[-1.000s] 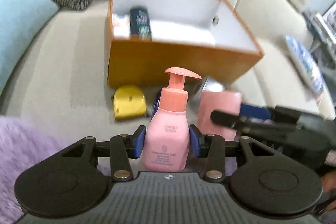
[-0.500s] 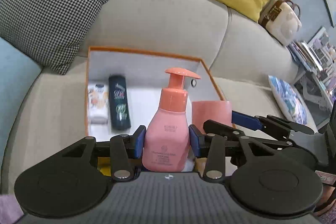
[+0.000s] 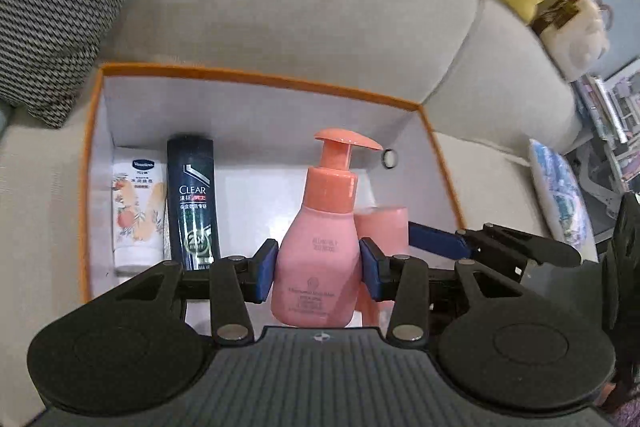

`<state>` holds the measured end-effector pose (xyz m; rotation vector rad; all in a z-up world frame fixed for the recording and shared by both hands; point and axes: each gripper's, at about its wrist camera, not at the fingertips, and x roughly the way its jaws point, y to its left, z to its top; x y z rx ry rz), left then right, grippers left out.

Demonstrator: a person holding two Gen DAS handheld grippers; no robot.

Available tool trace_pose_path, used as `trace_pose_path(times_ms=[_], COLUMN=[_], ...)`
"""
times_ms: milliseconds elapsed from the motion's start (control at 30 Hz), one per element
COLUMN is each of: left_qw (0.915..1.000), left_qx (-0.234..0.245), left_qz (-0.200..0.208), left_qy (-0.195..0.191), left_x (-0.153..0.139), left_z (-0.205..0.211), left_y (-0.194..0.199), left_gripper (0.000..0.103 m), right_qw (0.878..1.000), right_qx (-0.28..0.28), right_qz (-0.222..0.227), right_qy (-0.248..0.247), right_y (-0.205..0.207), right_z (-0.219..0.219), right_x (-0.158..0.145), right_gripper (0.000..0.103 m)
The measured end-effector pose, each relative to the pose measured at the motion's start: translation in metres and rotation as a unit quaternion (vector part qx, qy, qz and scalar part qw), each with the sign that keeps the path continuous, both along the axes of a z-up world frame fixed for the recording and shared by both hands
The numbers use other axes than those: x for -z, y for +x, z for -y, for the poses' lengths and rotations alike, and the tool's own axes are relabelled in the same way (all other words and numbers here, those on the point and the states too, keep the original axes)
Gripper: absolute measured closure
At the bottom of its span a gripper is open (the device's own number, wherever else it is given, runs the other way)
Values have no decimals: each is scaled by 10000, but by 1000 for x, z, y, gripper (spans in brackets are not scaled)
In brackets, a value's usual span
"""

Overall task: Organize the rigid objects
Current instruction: 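Lift the pink bottle and cup and set them upright inside the orange box, then open both grippers and withdraw them from the box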

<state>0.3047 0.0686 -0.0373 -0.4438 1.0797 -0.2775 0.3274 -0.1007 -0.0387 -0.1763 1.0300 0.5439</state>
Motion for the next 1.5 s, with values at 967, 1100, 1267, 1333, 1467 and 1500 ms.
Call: trace_pose_path(times_ms=[967, 1100, 1267, 1333, 1467, 1500], left_qw=[9848, 9894, 9930, 9916, 9843, 9825], left_qx=[-770, -563, -29, 299, 819, 939], left_qz=[-1528, -1290, -915, -715, -538, -525], left_qy=[291, 352, 739, 1039, 1470, 1520], left_x=[63, 47, 30, 26, 31, 34], left_z=[-4, -3, -2, 1, 12, 15], left_y=[72, 67, 51, 43, 28, 26], left_gripper=[55, 55, 55, 55, 54, 54], right_qw=[9924, 9936, 9950, 9952, 9945, 9944], right_qx=[514, 454, 98, -176, -423, -412], right_qz=[-1048, -962, -936, -939, -954, -975], right_qy=[402, 390, 332, 223, 71, 59], right_y=[69, 68, 60, 52, 47, 46], right_z=[-8, -10, -5, -3, -1, -1], right_x=[64, 57, 44, 41, 42, 43], right_gripper=[48, 46, 45, 45, 45, 45])
